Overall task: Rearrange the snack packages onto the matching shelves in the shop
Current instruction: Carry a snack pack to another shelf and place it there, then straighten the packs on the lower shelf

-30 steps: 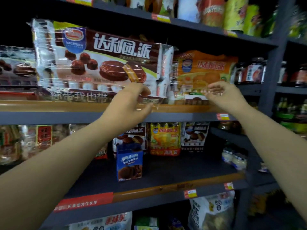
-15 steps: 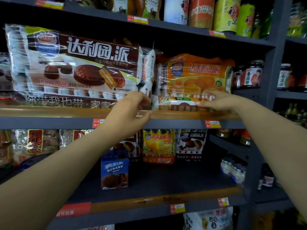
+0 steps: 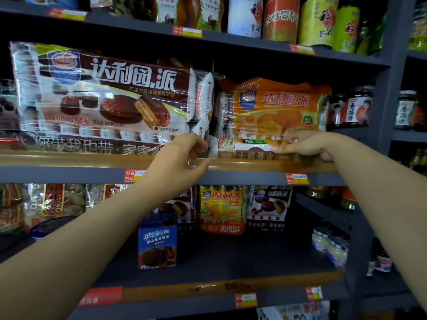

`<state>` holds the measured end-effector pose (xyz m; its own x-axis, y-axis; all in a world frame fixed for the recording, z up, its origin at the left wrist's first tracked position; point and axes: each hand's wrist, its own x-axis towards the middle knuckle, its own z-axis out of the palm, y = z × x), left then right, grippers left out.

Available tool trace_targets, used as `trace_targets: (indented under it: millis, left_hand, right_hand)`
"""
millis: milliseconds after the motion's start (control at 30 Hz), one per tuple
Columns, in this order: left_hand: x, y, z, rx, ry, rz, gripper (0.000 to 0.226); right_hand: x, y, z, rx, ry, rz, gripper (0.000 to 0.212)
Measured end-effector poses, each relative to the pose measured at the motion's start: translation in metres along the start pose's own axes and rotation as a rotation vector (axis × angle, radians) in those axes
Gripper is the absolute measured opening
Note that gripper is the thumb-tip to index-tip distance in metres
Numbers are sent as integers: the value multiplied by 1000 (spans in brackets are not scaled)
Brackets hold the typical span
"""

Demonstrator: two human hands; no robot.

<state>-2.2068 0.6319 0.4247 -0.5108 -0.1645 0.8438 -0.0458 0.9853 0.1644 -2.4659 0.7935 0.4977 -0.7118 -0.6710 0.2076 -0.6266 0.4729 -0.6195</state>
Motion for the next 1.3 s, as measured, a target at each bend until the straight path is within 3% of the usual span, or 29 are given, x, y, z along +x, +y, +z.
trace_targets:
  millis: [67, 233, 400, 533, 700, 800, 933, 1033, 1133, 1300]
  left_hand:
    - [-2, 0, 0, -6, -1, -6, 20]
    - [-3, 0, -3, -30, 21, -19, 21]
    - [-11, 2, -2, -74, 60, -26, 20]
    - [-25, 9, 0, -143, 31, -29, 19]
    - [-51, 16, 0, -440, -48, -205, 24]
    - [-79, 20, -2, -738, -214, -349, 42]
    - [-126, 13, 9, -984, -352, -514, 55]
    - [-165, -1, 16, -1043, -349, -625, 76]
    - [-200, -19, 15, -1075, -257, -800, 94]
    - [-239, -45, 0, -1012, -218, -913, 94]
  right_hand:
    - [0, 4, 3, 124, 59, -58, 91]
    - [-5, 12, 2, 558, 300, -162, 60]
    - [-18, 26, -1, 632, 539, -338, 58]
    - [-55, 25, -8, 760, 637, -458, 52]
    - [-119, 32, 5, 744, 548, -525, 69]
    - [-151, 49, 38, 719, 485, -500, 77]
    - [-179, 65, 104, 683, 393, -468, 67]
    - [-191, 68, 156, 690, 291, -402, 59]
    - [-196, 64, 203, 677, 161, -304, 64]
    - [-199, 45, 260, 685, 39, -262, 63]
